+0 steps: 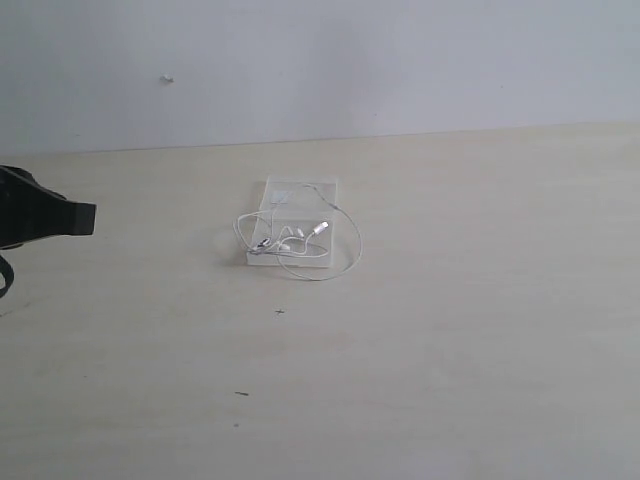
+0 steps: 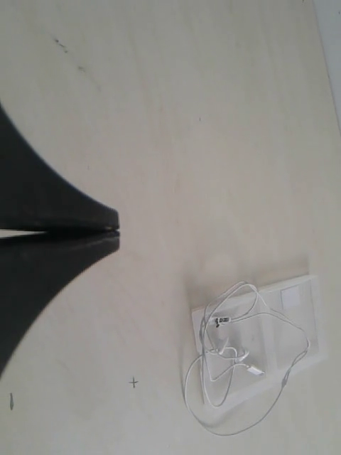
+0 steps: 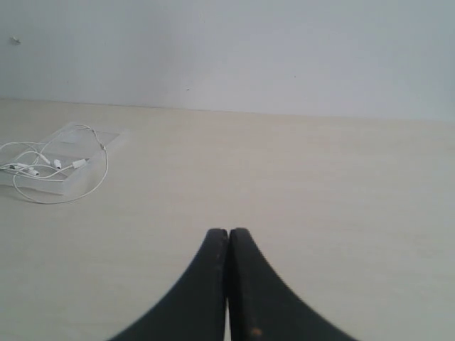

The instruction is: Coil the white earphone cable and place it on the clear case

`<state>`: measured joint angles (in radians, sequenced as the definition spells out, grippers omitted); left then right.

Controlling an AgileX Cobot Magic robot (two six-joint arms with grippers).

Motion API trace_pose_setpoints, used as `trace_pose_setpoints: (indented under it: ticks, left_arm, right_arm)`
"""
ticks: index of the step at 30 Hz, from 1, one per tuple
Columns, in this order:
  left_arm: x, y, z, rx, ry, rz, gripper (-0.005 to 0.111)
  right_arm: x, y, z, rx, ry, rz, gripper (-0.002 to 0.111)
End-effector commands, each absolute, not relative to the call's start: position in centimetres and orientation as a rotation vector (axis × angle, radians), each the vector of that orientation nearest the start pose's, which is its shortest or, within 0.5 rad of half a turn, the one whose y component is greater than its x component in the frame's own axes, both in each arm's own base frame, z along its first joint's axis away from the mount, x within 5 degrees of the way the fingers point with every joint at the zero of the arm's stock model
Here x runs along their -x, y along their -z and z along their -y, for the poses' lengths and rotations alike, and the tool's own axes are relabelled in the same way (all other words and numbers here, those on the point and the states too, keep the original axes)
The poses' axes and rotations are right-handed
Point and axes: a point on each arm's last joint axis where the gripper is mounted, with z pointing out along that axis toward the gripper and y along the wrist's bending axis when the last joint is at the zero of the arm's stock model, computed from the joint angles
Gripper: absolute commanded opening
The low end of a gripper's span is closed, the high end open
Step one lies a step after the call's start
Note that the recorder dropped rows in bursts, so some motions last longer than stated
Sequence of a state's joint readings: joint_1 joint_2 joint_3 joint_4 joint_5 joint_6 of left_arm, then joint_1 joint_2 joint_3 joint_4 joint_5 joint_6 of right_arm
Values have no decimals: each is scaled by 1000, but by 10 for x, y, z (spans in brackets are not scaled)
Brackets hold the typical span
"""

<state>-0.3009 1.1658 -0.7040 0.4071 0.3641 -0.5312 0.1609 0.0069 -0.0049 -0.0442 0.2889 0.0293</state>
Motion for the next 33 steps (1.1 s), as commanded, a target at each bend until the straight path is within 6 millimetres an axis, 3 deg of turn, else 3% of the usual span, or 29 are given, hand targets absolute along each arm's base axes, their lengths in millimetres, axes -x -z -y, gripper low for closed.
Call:
trace_pose_setpoints:
  ticks: [1,8,10,12,16,18,23,25,28,33]
  left_arm:
    - [-226,-268,56,-96,79,-2269,0]
    - [-227,-268,56,-110,70,-2267,0]
    - [-227,-270,55,-219,-5,-2243,0]
    - [-217,-288,50,-260,-45,-2150,0]
    - [-158,-354,22,-165,-15,-1741,0]
    - [-102,-374,0,17,11,-1504,0]
    - [-39,-362,-12,166,-48,-1342,0]
    - [-28,-357,-13,208,-28,-1323,0]
    - [-23,-337,-14,203,-59,-1346,0]
    - [-40,-293,-13,-51,-312,-1509,0]
  right_arm:
    - [-54,-188,-7,136,-96,-1762,0]
    - [-54,-188,-7,134,-97,-1762,0]
    - [-54,-188,-7,134,-97,-1762,0]
    - [-54,-188,-7,134,-97,-1762,0]
    - [-54,-188,-7,135,-99,-1762,0]
    - [-54,-188,-7,135,-99,-1762,0]
    - [-54,-188,-7,135,-99,-1762,0]
    - [-54,-188,-7,135,-99,-1762,0]
    - [-54,-188,-7,135,-99,-1762,0]
    - [-54,-188,-7,135,-99,-1762,0]
